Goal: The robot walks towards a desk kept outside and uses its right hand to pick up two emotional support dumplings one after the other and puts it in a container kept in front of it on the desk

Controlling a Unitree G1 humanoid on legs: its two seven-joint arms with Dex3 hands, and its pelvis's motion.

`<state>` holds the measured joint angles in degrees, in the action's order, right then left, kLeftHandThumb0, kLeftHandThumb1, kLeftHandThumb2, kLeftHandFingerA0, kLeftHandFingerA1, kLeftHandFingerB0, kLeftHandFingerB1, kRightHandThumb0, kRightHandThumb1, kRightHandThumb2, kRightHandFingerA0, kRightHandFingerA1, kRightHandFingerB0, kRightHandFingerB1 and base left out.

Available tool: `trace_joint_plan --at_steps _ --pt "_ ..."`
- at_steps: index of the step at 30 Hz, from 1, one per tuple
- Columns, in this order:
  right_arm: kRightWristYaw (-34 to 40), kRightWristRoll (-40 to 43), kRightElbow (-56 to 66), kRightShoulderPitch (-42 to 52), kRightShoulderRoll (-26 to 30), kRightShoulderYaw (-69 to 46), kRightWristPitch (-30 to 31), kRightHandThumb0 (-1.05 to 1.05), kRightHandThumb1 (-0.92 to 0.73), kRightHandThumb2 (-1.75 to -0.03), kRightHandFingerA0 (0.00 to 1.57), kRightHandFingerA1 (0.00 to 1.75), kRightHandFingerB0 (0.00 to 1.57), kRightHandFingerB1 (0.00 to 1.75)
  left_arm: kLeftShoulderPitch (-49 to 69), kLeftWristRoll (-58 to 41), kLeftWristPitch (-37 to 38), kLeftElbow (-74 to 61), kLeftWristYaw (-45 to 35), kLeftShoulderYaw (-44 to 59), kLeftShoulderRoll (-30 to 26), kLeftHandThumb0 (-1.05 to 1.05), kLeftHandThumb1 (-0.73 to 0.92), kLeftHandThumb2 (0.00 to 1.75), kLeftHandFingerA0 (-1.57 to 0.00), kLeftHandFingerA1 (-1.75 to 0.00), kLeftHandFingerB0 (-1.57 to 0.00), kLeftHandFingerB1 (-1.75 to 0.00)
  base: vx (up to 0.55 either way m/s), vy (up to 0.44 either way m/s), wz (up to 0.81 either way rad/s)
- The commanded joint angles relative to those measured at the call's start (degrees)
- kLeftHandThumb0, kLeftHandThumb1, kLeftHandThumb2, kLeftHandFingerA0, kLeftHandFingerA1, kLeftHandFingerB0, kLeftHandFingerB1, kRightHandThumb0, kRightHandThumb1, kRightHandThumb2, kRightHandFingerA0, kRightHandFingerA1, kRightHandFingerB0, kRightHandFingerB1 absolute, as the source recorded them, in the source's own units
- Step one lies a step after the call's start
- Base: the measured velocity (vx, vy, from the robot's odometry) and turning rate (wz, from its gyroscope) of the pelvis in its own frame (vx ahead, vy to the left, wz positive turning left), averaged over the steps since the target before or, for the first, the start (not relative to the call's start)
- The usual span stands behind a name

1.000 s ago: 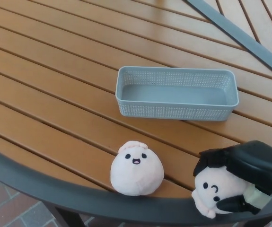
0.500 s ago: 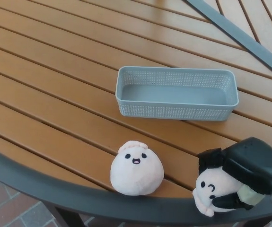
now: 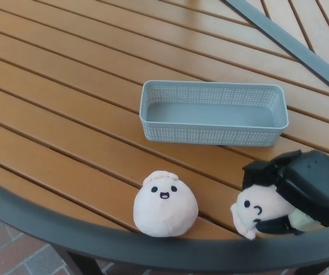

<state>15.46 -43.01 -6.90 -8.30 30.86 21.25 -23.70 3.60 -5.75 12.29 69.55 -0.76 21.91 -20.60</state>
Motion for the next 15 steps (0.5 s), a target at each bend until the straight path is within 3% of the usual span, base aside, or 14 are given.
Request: trace_joint_plan --at_steps 1,2,5,6,9,10,11,13,14,15 --pt "6.5 2.1 3.5 -2.8 -0.8 -4.4 -8.5 -0.78 -0.92 -1.14 1.24 1.75 1.05 1.75 0.3 0.0 1.8 0.0 0.6 -0.3 -1.4 -0.32 0.54 0.56 -0.85 -0.68 -0.80 -0.53 0.00 0.000 0.00" --pt "2.3 7.6 8.4 -6.2 -1.8 -7.2 -7.1 -0.75 -0.92 -1.19 1.19 1.75 0.99 1.74 0.3 -0.3 1.8 0.1 0.6 -0.1 -1.2 -0.33 0.52 0.56 -0.86 -0.68 -0.83 -0.54 0.00 0.000 0.00" --pt "0.0 9.9 10.6 -7.5 -2.6 -8.9 -6.7 -0.75 -0.92 -1.19 1.19 1.75 0.99 1.74 0.3 -0.4 1.8 0.2 0.6 0.0 -1.2 -0.33 0.52 0.56 -0.86 -0.68 -0.83 -0.54 0.00 0.000 0.00" --pt "-3.7 15.1 12.7 -12.5 -3.7 -11.4 -2.6 -0.47 -0.92 -1.51 1.23 1.39 1.17 1.37 0.4 -0.1 1.5 0.2 0.7 -0.3 -1.4 -0.36 0.54 0.56 -0.84 -0.67 -0.79 -0.52 0.00 0.000 0.00" --pt "-6.0 17.4 13.7 -14.7 -4.6 -13.0 -0.9 -0.47 -0.92 -1.51 1.23 1.39 1.17 1.37 0.4 0.0 1.4 0.2 0.7 -0.4 -1.4 -0.36 0.54 0.56 -0.84 -0.67 -0.79 -0.52 0.00 0.000 0.00" --pt "-7.8 17.5 15.1 -16.2 -4.3 -14.2 2.2 -0.32 -0.52 -1.44 1.02 1.75 0.87 1.75 0.6 -0.2 1.5 0.2 0.7 -0.3 -1.3 -0.34 0.54 0.56 -0.83 -0.66 -0.78 -0.53 0.00 0.000 0.00" --pt "-10.3 17.6 16.9 -18.0 -4.0 -15.7 6.1 -0.32 -0.52 -1.44 1.02 1.75 0.87 1.75 0.8 -0.4 1.7 0.1 0.6 -0.1 -1.1 -0.34 0.54 0.56 -0.83 -0.66 -0.78 -0.53 0.00 0.000 0.00" --pt "-11.2 17.7 17.5 -18.4 -4.2 -16.2 7.0 -0.32 -0.52 -1.44 1.02 1.75 0.87 1.75 0.8 -0.4 1.7 0.1 0.6 -0.1 -1.0 -0.34 0.54 0.56 -0.83 -0.66 -0.78 -0.53 0.00 0.000 0.00" --pt "-12.6 18.2 17.1 -20.0 -3.8 -17.1 8.3 -0.11 -0.48 -1.28 0.95 1.67 0.84 1.56 0.6 -0.7 1.6 0.2 0.6 0.2 -1.0 -0.32 0.52 0.56 -0.82 -0.64 -0.79 -0.53 0.00 0.000 0.00" --pt "-13.6 18.5 16.8 -21.2 -3.4 -17.6 9.3 -0.11 -0.48 -1.28 0.95 1.67 0.84 1.56 0.4 -1.0 1.6 0.3 0.6 0.4 -1.0 -0.32 0.52 0.56 -0.82 -0.64 -0.79 -0.53 0.00 0.000 0.00"
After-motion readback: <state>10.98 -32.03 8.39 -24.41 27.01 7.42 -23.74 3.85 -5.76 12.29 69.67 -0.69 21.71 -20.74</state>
